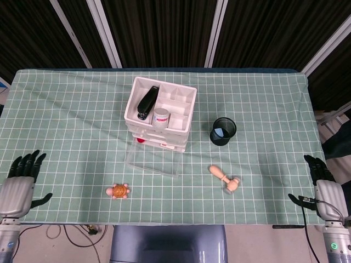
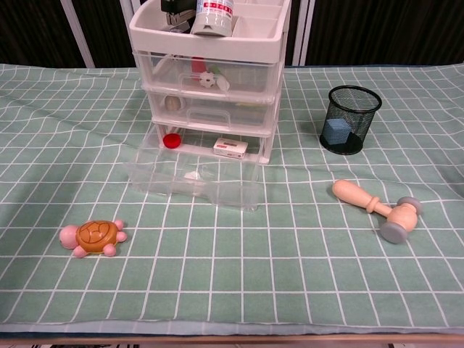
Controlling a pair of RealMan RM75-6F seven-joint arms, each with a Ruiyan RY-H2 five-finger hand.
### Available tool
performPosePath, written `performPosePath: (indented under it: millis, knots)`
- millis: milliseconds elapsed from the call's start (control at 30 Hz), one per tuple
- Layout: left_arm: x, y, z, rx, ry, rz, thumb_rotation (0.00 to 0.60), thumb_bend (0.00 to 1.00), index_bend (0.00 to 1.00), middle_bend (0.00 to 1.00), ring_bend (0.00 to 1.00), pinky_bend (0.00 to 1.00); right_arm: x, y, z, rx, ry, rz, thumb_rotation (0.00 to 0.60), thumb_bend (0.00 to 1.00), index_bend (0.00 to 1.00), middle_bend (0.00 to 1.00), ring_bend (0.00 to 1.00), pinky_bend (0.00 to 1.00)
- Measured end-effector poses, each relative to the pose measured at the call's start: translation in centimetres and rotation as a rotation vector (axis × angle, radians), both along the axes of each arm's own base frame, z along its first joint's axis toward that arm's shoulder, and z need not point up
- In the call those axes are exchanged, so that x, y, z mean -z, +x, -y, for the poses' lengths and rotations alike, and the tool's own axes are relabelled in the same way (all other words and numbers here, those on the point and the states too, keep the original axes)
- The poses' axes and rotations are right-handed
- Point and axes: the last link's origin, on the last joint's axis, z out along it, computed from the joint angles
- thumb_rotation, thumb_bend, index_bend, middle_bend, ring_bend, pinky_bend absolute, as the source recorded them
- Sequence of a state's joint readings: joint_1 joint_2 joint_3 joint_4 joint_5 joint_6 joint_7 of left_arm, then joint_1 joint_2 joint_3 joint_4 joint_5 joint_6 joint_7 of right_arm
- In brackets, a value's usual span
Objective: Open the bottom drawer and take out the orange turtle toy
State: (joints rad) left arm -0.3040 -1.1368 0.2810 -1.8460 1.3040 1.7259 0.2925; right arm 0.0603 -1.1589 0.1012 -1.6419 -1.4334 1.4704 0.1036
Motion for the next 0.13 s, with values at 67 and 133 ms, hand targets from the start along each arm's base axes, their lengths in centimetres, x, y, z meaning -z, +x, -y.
performPosePath:
  millis: [67,133]
  knots:
    - [-0.5,-1.3,0.8,-0.013,0.017,0.002,0.600,0.07,0.00,0.00,0.00,0.02,0.0,0.1,0.0,-0.003,-0.004,-0.003,0.600,0.10,0.00,0.10,0.00,0.18]
    - [-0.7,-1.8,1.0,-0.014,0.029,0.020,0.600,0.07,0.00,0.00,0.00,0.02,0.0,0.1,0.0,-0.009,-0.006,-0.011,0.600,0.09,0.00,0.10,0.00,0.18]
